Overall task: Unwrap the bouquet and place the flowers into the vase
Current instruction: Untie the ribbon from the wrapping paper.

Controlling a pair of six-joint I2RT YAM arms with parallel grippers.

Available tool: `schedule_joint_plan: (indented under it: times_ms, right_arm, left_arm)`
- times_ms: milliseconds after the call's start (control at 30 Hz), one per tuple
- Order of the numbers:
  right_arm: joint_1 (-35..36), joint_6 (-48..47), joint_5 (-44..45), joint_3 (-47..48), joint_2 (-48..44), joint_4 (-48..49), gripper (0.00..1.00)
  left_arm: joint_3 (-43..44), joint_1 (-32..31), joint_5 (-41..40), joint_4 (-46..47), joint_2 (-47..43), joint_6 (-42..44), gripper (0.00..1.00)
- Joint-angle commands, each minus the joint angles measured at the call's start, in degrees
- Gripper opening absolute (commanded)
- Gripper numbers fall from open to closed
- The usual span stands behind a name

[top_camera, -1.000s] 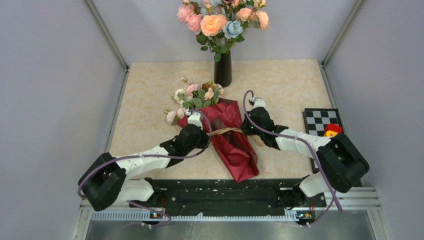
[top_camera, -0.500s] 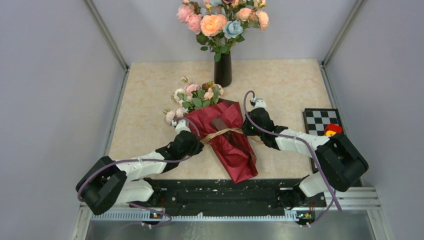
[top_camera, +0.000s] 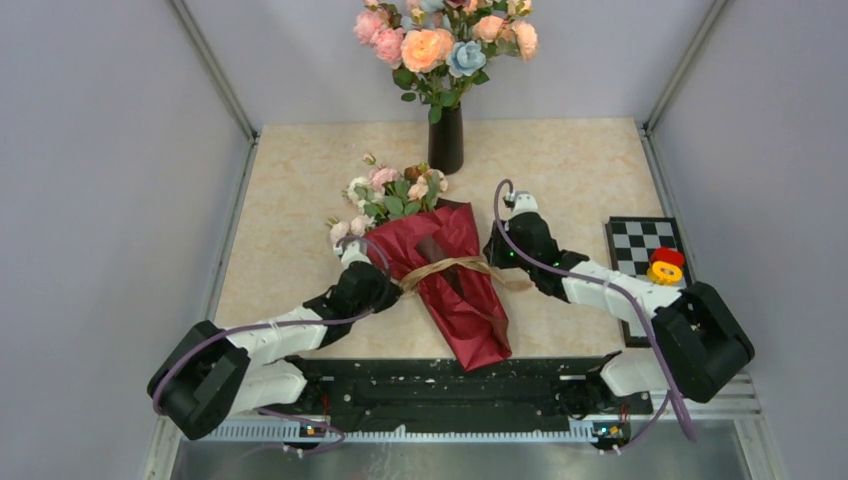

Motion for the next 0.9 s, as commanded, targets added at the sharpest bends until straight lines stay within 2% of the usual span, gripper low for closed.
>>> schedule_joint_plan:
  times_ms: [0,167,367,533,667,767,867]
  right_arm:
    - [-1.0,-5.2,0.8,3.8,-6.0,-3.2,0.35]
    - [-0.9,-6.8,-2.3,4.3,-9.6,-7.3,0.5]
    - [-0.9,-7.2,-12.5,3.0,-11.8,-6.8,0.55]
    - [-0.9,-4.1,-16.6,0.4,-12.8,-4.2,0.55]
    - [-0.2,-1.1,-20.6,-1.9,-12.7,-0.9,0.51]
    - [0.4,-0.1,-20.1,-3.5,-12.7,-0.3,0.5]
    - [0.4,0.4,-18.8,-4.6,-12.9,-0.2,0.5]
  left_arm:
    - [1.5,0.3,0.2,-1.8,-1.8,3.5,0.0]
    - [3.4,0.2,1.6,-3.4,-2.0,6.7,0.0]
    - [4.4,0.2,2.7,-3.7,-2.1,10.5,0.0]
    - [6.6,0.0,3.1,-6.3,-3.1,15.4,0.19]
    - [9.9,-0.5,1.3,-11.2,-5.6,19.4,0.32]
    - [12.0,-0.9,-0.2,-15.4,-8.0,22.4,0.41]
    - [13.5,-1.0,0.3,-15.7,-9.6,25.9,0.5]
